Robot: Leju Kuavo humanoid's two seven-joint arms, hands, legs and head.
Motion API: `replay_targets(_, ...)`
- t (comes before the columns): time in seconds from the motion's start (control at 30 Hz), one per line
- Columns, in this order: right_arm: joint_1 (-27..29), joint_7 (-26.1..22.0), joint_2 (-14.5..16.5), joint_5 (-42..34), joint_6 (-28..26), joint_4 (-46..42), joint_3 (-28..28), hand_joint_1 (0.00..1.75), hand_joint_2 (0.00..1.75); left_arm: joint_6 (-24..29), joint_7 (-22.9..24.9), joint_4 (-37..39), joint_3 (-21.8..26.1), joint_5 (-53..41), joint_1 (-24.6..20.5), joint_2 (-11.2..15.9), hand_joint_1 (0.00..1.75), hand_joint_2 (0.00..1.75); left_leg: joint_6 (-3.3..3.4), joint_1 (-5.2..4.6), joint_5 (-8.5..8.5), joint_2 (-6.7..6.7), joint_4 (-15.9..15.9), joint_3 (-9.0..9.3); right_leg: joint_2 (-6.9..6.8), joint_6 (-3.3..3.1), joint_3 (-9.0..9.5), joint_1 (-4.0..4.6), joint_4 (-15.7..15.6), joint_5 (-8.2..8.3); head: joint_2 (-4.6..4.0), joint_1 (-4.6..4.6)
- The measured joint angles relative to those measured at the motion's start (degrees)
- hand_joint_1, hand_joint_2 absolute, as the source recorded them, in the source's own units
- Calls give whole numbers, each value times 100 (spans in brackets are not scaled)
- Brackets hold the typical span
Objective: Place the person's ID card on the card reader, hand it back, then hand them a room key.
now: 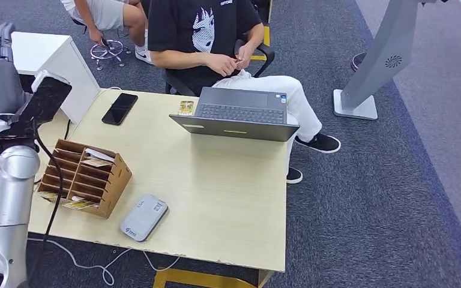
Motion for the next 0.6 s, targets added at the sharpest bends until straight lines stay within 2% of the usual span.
replay_targets(0.1,40,2,1,-34,16,0,-62,0,175,-1076,249,-485,-262,449,-162,558,0,175,-2,1,1,5,0,-8,5,-5,-10,1,4,3,0,-1)
replay_targets(0.23,61,3,2,1,27,0,-120,0,175,-1950,415,-1064,-474,994,-363,1283,0,175,-2,0,1,9,-1,-15,11,-6,-21,1,6,2,0,-1)
replay_targets(0.47,70,0,3,35,71,0,-187,0,175,-2464,435,-1714,-606,1646,-502,2229,0,175,-2,-1,1,15,-3,-21,14,-7,-23,1,8,2,0,-1)
replay_targets(0.53,75,-1,9,26,101,-1,-226,0,175,-2404,332,-2010,-572,1818,-255,2533,0,175,-3,-4,-1,21,-6,-18,20,-7,-20,-1,9,1,0,1)
replay_targets(0.6,87,4,23,24,117,-1,-270,0,175,-2256,145,-2462,-383,1856,301,2837,0,175,-6,-6,-4,29,-8,-14,32,-7,-23,-4,9,0,0,-9)
